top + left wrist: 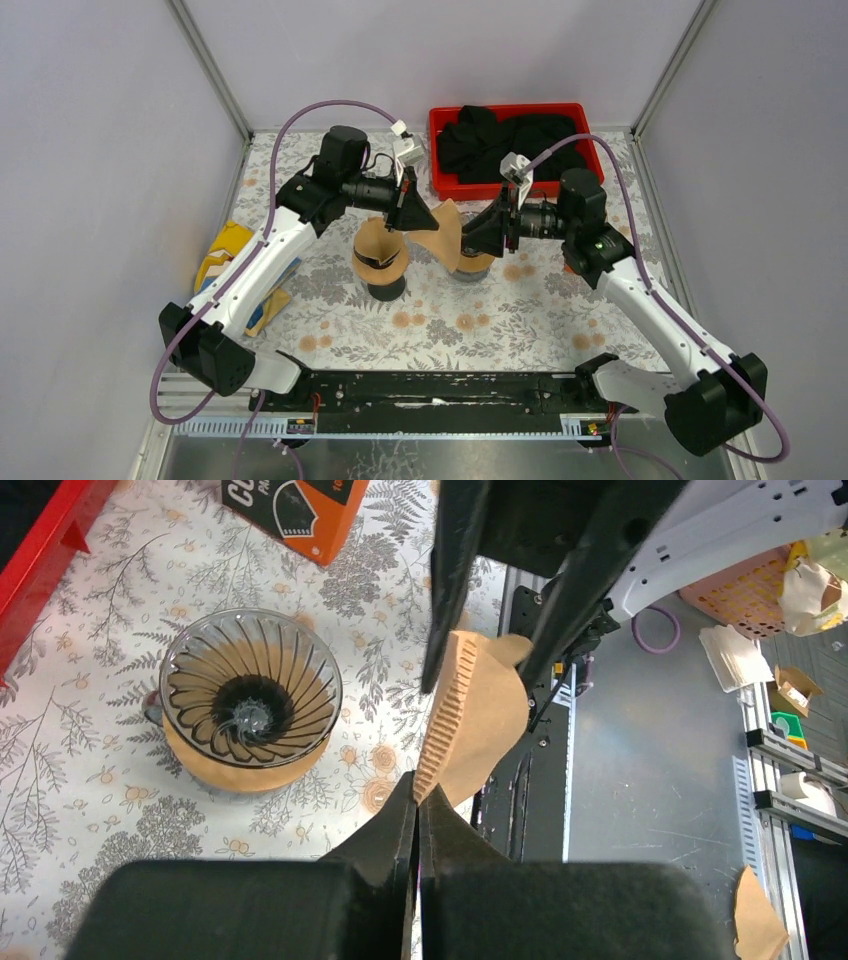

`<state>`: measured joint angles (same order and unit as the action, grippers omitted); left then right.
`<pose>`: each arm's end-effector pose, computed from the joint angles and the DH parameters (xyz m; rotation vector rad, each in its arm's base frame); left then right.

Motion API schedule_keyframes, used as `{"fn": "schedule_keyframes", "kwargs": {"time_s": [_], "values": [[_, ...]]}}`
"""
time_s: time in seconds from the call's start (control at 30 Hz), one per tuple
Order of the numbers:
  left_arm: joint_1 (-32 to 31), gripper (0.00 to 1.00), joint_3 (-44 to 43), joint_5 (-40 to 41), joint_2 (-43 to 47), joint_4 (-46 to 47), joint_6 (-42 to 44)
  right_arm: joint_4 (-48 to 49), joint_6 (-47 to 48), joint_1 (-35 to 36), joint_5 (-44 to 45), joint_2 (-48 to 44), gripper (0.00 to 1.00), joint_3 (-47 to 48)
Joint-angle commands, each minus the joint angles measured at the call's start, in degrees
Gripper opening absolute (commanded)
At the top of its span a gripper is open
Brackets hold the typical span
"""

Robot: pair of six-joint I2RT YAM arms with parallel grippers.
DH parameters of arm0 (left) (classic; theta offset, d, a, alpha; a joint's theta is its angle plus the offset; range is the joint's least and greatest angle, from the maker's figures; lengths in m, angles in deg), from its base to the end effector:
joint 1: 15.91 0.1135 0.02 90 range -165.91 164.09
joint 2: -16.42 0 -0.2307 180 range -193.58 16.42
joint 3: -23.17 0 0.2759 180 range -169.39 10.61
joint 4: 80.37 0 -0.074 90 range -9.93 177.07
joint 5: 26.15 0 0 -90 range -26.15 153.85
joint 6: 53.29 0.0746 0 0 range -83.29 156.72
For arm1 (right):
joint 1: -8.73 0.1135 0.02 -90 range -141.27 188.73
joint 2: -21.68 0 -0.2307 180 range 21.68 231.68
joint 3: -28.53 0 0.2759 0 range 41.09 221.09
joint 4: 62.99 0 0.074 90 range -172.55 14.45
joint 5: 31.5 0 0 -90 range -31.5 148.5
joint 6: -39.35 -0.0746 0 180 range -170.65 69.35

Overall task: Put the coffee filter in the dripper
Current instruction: Place the coffee filter in the coffee dripper.

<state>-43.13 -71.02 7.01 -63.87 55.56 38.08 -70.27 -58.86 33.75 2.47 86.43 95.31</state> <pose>0.2810 -0.2148 0.3495 1.0911 1.7743 -1.3049 0.2570 0.1882 0.3213 -1.0006 1.4670 1.2312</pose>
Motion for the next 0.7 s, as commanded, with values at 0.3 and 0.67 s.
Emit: {"fn": "schedule_keyframes", "kwargs": {"time_s": [0.3, 0.67], "values": [[0.50, 0.01, -1.96, 0.00, 1.81, -2.42, 3.29, 1.17, 0.28, 0.34, 7.61, -4.57, 0.48, 1.88], [0.42, 0.02, -1.93, 0.26, 1.43, -3.16, 3.73, -0.60, 3.22, 0.37, 18.32, -9.86, 0.49, 0.78]]}}
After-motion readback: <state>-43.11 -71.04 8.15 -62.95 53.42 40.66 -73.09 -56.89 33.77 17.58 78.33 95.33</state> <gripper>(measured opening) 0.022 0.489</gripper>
